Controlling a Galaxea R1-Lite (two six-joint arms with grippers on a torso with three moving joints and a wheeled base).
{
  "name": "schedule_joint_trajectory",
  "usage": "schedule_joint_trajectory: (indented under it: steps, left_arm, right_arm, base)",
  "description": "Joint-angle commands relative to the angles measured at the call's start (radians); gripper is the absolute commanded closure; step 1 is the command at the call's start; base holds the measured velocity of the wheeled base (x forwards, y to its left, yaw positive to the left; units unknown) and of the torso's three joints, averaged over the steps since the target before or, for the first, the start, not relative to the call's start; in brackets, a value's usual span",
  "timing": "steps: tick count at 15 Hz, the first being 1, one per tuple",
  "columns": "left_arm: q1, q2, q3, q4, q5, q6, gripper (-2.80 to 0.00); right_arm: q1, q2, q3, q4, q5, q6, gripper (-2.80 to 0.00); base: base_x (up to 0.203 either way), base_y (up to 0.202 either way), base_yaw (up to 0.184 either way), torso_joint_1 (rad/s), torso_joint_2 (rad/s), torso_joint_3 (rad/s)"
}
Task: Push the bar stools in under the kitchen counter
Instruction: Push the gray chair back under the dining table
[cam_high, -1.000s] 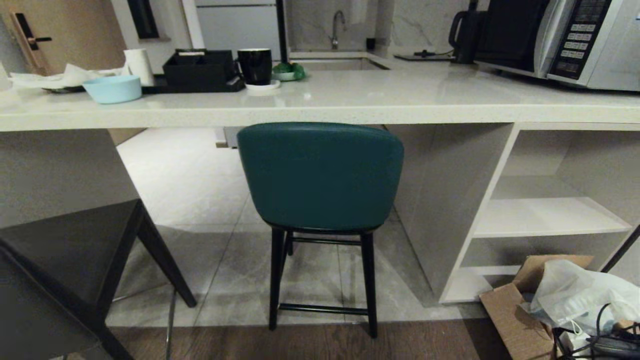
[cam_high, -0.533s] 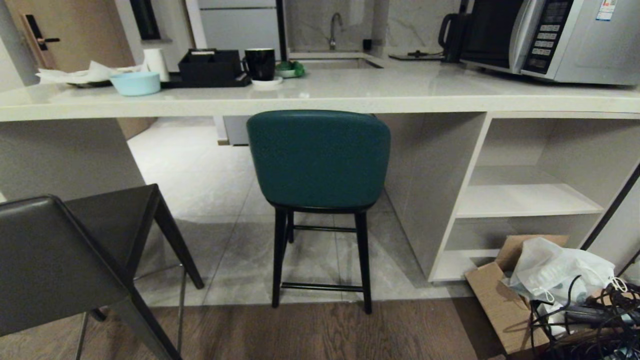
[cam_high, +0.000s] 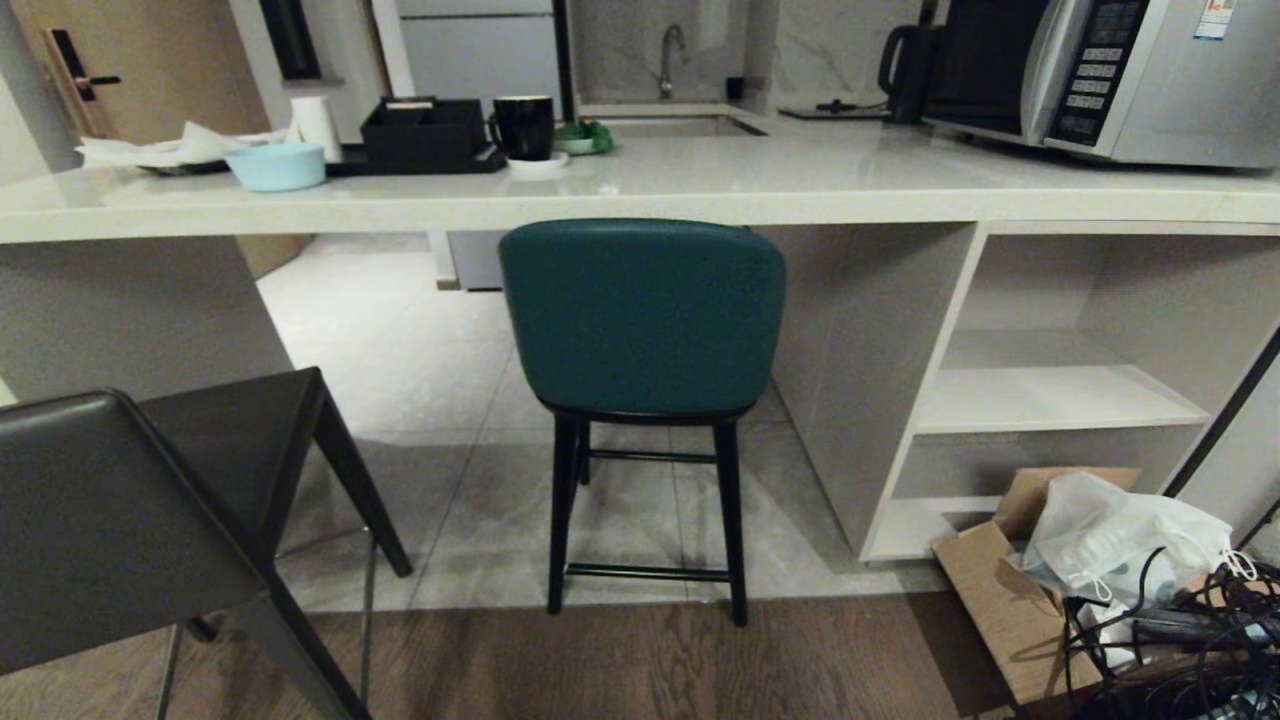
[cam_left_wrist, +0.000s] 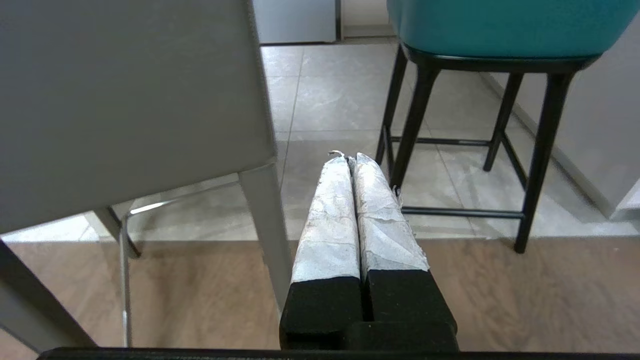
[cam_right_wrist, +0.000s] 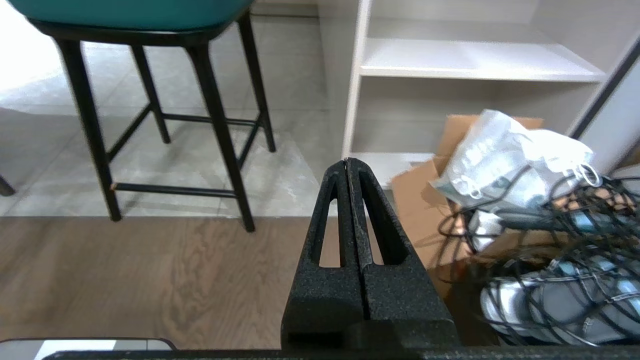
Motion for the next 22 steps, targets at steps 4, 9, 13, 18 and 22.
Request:
schedule_joint_trajectory:
  steps: [4,9,13,18,22]
  left_arm:
    - [0.0,0.0,0.018,-0.001,-0.001,0.0,0.0]
    - [-0.001,0.0,0.018,-0.001,-0.001,0.0,0.0]
    - [-0.001,0.0,0.018,-0.001,-0.001,0.002,0.0]
    - [0.0,0.0,0.018,-0.001,-0.001,0.002,0.0]
    - [-0.001,0.0,0.018,-0.001,-0.002,0.002,0.0]
  right_arm:
    - [-0.001,-0.001,0.0,0.0,-0.001,-0.001,0.0]
    - [-0.001,-0.001,0.0,0.0,-0.001,0.0,0.0]
    - [-0.001,-0.001,0.0,0.0,0.001,0.0,0.0]
    - [-0.001,-0.001,0.0,0.0,-0.001,0.0,0.0]
    - [-0.001,-0.001,-0.001,0.0,-0.001,0.0,0.0]
  base:
    - [0.002,0.174,-0.002,0.004,0.0,0.004]
    - [0.0,0.197,-0.001,0.003,0.0,0.003]
    - [0.0,0.198,0.0,0.006,0.0,0.005]
    - [0.0,0.187,-0.002,0.002,0.0,0.001]
    - [0.0,0.024,0.003,0.001,0.0,0.001]
